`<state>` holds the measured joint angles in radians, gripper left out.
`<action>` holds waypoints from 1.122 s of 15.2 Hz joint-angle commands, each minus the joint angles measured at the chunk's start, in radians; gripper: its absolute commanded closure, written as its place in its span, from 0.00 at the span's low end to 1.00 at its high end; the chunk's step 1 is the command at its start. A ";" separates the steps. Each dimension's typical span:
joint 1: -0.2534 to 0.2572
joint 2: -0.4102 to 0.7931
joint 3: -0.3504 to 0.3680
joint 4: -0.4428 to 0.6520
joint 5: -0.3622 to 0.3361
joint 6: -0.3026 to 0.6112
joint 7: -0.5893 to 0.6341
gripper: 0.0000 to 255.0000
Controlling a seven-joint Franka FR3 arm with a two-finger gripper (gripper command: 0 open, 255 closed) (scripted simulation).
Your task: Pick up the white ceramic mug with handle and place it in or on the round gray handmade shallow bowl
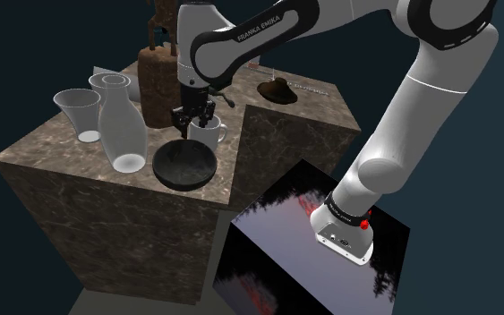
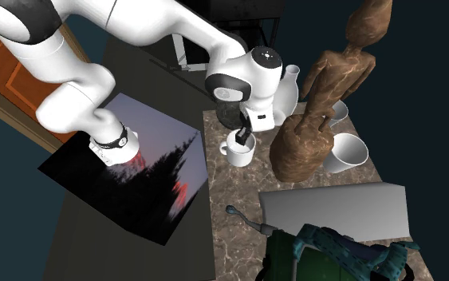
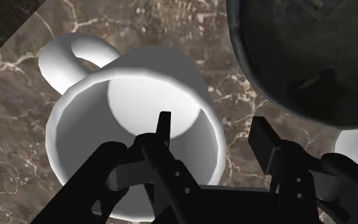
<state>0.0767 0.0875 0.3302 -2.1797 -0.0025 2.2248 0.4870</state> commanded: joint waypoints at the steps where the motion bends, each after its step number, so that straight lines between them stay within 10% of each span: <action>1: 0.000 0.000 0.000 0.000 0.000 0.000 0.000 1.00; 17: -0.003 -0.057 0.001 0.049 0.022 -0.103 -0.014 1.00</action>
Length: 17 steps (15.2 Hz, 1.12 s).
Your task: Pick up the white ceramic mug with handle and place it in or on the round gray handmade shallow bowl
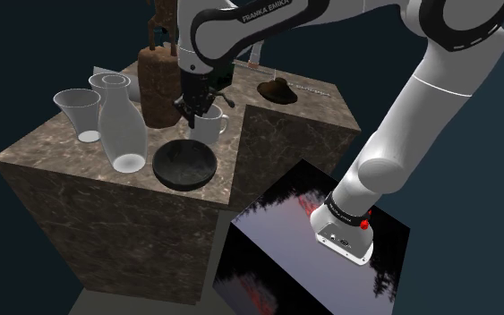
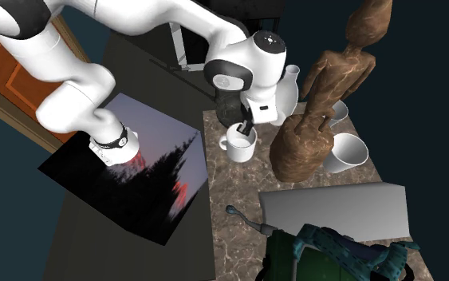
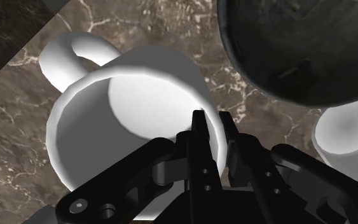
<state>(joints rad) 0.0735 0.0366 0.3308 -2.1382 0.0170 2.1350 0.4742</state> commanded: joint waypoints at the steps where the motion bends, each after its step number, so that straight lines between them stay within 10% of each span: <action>1: 0.000 -0.012 0.000 0.014 0.004 -0.026 -0.002 1.00; 17: -0.005 -0.083 -0.005 0.157 0.026 -0.236 -0.015 1.00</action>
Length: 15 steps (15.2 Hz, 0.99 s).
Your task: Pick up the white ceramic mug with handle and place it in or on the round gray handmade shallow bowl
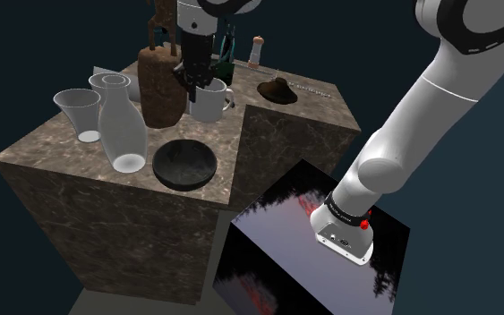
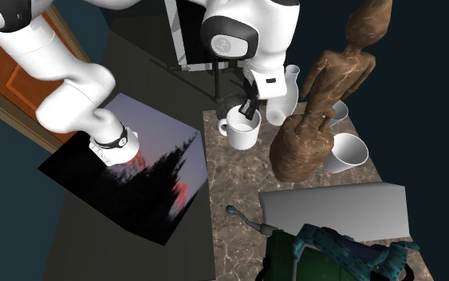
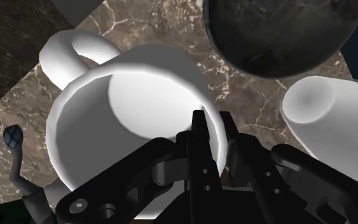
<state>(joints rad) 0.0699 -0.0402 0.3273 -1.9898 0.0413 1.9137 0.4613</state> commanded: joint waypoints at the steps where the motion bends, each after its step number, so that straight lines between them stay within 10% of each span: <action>1: -0.001 -0.008 -0.001 0.020 0.002 -0.028 -0.002 1.00; 15: 0.116 -0.065 0.133 0.055 0.042 -0.104 0.240 1.00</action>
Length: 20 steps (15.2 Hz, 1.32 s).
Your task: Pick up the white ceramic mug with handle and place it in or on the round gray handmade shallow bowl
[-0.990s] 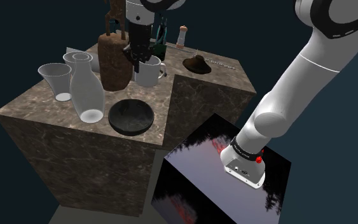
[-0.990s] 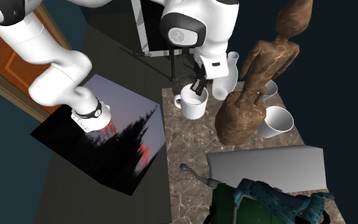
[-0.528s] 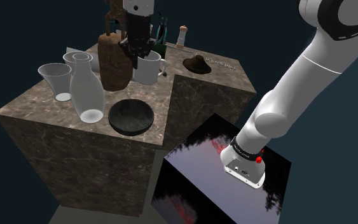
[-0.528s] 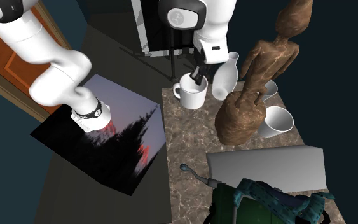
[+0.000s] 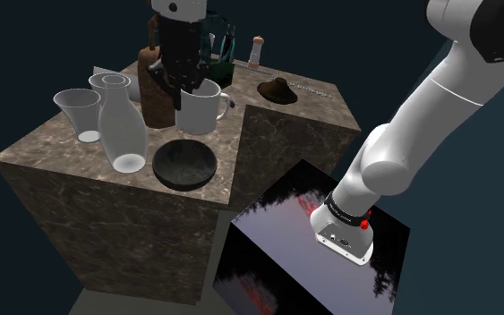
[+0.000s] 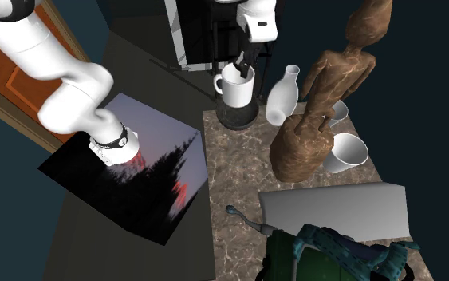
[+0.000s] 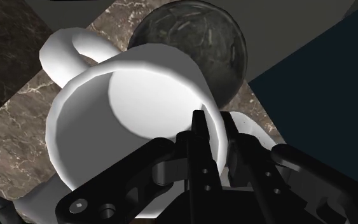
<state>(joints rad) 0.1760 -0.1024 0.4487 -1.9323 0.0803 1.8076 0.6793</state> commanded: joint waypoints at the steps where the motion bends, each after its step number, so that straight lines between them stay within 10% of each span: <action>1: 0.020 -0.001 0.025 0.004 0.004 -0.002 0.046 1.00; 20: 0.031 0.056 0.045 -0.179 -0.015 0.234 0.069 1.00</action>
<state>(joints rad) 0.2079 -0.0497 0.4936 -2.1025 0.0667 2.0286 0.7496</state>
